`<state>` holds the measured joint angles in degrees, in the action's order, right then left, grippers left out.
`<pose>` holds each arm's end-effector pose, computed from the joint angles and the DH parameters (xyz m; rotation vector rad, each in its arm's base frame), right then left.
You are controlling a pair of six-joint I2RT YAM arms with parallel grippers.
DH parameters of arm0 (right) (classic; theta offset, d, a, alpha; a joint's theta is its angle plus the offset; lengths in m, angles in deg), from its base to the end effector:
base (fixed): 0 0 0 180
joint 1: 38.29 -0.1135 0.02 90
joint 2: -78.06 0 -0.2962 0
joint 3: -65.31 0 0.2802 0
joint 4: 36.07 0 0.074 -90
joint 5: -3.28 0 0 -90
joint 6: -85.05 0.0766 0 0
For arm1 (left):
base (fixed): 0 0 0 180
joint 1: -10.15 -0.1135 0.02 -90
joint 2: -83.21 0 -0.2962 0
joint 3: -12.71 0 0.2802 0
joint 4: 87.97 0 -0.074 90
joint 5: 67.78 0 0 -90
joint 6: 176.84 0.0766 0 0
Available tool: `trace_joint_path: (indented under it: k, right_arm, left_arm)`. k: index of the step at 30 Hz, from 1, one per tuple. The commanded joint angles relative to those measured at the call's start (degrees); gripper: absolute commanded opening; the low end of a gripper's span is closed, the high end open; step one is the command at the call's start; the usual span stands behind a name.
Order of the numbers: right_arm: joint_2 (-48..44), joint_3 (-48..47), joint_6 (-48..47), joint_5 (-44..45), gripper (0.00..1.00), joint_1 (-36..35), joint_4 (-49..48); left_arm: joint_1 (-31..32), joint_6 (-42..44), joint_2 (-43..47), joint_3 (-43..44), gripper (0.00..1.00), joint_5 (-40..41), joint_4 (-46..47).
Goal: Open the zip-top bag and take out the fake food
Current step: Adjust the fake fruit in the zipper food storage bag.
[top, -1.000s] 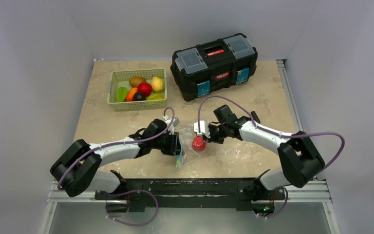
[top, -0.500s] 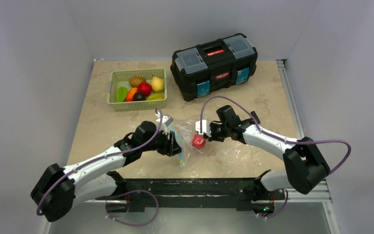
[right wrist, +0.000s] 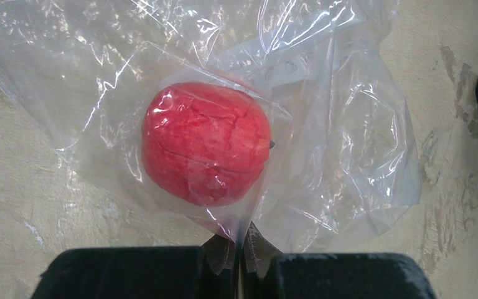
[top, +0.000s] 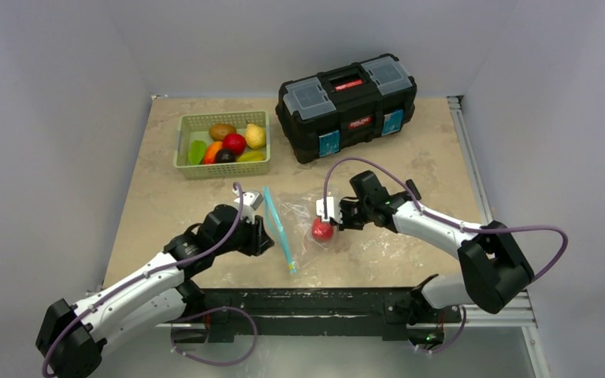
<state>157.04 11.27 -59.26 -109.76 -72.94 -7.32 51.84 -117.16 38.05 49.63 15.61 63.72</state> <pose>0.2322 0.1969 0.1697 -1.8195 1.6209 0.3522 0.1502 -0.1456 0.1940 0.2981 2.3107 -0.7981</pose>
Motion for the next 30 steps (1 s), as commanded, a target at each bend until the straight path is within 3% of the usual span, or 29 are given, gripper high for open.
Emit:
trace_joint_path:
  k: [1, 6, 10, 20, 30]
  right_arm:
    - [-0.6, 0.01, -1.24, 0.24, 0.0, 0.07, 0.23]
    - [-0.41, -0.15, -1.42, -0.19, 0.0, 0.03, 0.45]
    - [-0.44, -0.14, -1.5, -0.64, 0.0, 0.07, 0.55]
    - [-0.32, -0.25, -1.89, -1.2, 0.0, 0.08, 1.14]
    - [-0.09, -0.34, -2.0, -1.81, 0.0, 0.07, 1.45]
  left_arm:
    - [0.22, 3.25, 2.36, -0.75, 0.26, 1.54, 1.28]
    - [0.23, 10.8, 4.58, -3.72, 0.18, 3.62, 8.36]
    - [0.25, 14.71, 0.78, -4.06, 0.13, 3.3, 13.64]
    - [0.48, 23.0, -6.32, -6.16, 0.15, -1.04, 29.32]
    - [0.92, 23.05, -15.26, -9.56, 0.18, -3.04, 41.79]
